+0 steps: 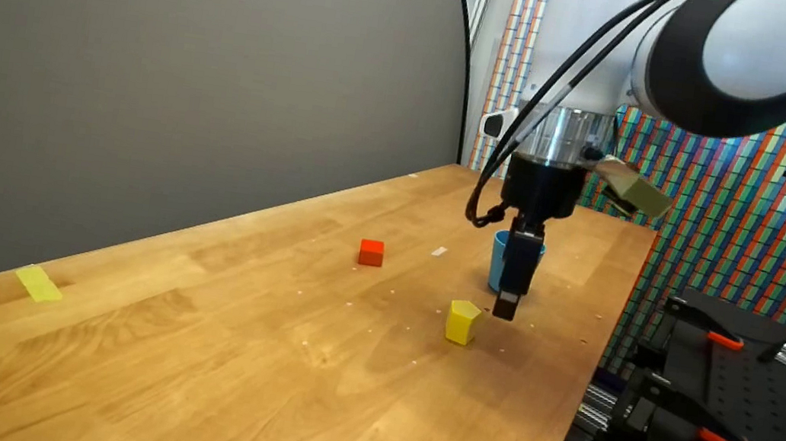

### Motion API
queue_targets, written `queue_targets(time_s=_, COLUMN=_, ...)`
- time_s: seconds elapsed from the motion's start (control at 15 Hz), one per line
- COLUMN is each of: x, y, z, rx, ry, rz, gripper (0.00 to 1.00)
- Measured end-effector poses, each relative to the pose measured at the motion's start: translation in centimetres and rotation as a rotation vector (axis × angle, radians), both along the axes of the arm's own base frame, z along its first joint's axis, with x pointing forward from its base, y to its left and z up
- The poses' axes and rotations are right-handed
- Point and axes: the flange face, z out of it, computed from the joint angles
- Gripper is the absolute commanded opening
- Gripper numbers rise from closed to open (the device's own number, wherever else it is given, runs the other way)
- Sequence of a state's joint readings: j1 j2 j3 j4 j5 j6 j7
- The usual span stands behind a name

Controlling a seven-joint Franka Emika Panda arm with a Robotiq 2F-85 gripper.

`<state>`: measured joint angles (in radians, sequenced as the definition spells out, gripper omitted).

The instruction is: Put the yellow block in the light blue cup

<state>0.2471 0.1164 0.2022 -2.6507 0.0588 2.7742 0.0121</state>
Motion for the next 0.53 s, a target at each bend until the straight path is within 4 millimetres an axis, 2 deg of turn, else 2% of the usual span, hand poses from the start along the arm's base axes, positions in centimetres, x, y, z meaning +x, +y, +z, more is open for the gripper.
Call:
queue_targets(time_s=0.2, x=0.4, y=0.5, z=-3.0, rx=0.012, ry=0.010, rz=0.027, gripper=1.00)
queue_targets(time_s=0.47, x=1.1, y=1.8, z=-5.3, rx=0.011, ry=-0.019, rz=0.122, gripper=1.00)
queue_targets(time_s=0.53, x=1.2, y=2.1, z=-5.8, rx=0.007, ry=-0.036, rz=0.151, gripper=0.75)
